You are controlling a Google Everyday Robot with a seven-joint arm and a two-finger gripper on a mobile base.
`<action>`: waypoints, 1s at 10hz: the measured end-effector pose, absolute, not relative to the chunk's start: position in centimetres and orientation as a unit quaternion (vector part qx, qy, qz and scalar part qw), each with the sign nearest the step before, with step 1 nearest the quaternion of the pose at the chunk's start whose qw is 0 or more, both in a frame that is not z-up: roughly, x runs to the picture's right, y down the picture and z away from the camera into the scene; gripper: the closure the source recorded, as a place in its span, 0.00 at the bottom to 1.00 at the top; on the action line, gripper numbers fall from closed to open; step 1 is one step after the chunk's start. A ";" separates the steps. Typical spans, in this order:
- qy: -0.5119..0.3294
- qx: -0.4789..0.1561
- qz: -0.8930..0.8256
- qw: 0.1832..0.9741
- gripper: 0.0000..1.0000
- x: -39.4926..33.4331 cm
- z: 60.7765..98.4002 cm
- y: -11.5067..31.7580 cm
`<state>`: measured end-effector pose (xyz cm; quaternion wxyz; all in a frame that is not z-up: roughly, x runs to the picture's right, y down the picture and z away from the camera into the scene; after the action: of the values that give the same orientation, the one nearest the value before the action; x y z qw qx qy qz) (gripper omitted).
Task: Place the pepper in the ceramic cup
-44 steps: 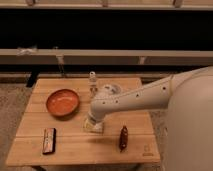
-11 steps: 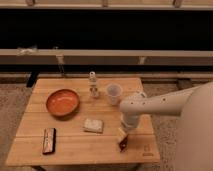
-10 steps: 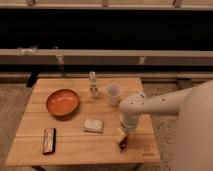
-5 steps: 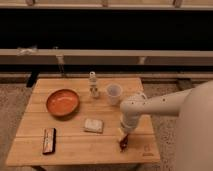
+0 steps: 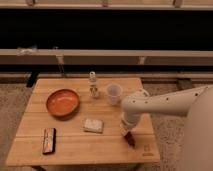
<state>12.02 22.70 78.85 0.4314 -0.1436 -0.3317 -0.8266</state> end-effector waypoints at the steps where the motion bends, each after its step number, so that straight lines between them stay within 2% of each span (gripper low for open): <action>1: -0.329 -0.143 -0.828 0.430 0.86 12.3 78.8 22.3; 5: -0.307 -0.124 -0.840 0.430 0.86 14.5 79.9 18.0; 9: -0.287 -0.074 -0.852 0.432 0.86 16.4 81.4 11.5; 10: -0.283 -0.051 -0.857 0.429 0.86 17.0 81.8 8.7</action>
<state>17.04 8.74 81.76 0.4287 -0.0512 -0.2825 -0.8566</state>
